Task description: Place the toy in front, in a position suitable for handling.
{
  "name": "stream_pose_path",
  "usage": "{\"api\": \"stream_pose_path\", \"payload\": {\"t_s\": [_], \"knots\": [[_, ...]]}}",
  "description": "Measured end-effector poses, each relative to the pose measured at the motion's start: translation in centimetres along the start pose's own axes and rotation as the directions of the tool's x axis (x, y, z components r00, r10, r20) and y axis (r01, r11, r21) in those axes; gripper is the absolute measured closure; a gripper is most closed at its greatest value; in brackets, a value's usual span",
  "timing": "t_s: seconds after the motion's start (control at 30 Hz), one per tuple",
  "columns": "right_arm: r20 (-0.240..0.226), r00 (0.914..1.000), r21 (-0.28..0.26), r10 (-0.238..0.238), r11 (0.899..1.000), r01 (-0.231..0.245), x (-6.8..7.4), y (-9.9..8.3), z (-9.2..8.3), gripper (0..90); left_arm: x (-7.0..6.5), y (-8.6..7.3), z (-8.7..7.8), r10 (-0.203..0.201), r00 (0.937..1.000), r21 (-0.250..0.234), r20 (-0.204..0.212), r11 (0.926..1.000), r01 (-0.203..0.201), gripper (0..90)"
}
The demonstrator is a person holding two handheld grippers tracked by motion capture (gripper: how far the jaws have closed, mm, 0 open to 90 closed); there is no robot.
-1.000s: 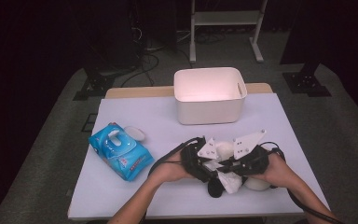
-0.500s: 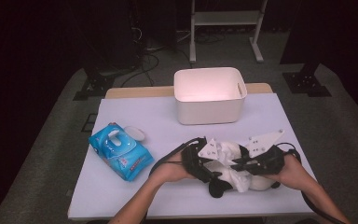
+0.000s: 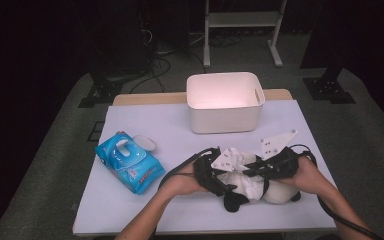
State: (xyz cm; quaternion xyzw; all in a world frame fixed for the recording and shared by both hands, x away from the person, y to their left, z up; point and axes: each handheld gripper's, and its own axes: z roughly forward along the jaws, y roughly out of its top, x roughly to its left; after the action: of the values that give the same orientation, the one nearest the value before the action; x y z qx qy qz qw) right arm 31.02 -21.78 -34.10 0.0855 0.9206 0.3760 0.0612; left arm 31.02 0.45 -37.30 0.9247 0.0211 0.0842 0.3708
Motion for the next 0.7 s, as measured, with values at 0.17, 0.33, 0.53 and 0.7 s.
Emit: {"api": "stream_pose_path", "payload": {"t_s": [0.17, 0.33, 0.53, 0.7], "knots": [[0.041, 0.9978, 0.033, 0.052, 0.998, -0.053, -1.0, -1.9, -1.5, 81.5, 0.1, 0.0, 0.0, -0.008, 1.0, 0.0, 0.003, 1.0, 0.008, 32.0], [0.034, 0.9953, 0.018, 0.09, 0.996, -0.091, -1.1, -3.2, -1.8, 81.5, 0.3, 0.1, -0.4, -0.019, 0.9996, 0.007, 0.023, 0.9998, 0.019, 30.7], [0.028, 0.9968, 0.008, 0.075, 0.997, -0.075, -0.2, -3.0, -0.9, 82.1, 1.1, 0.2, -1.4, -0.074, 0.9953, -0.026, 0.063, 0.9968, 0.075, 28.2], [0.024, 0.9987, 0.018, 0.044, 0.999, -0.044, 0.8, -2.7, -0.6, 82.3, 1.3, 0.7, -1.7, -0.092, 0.9946, -0.016, 0.048, 0.9955, 0.093, 27.6]]}}
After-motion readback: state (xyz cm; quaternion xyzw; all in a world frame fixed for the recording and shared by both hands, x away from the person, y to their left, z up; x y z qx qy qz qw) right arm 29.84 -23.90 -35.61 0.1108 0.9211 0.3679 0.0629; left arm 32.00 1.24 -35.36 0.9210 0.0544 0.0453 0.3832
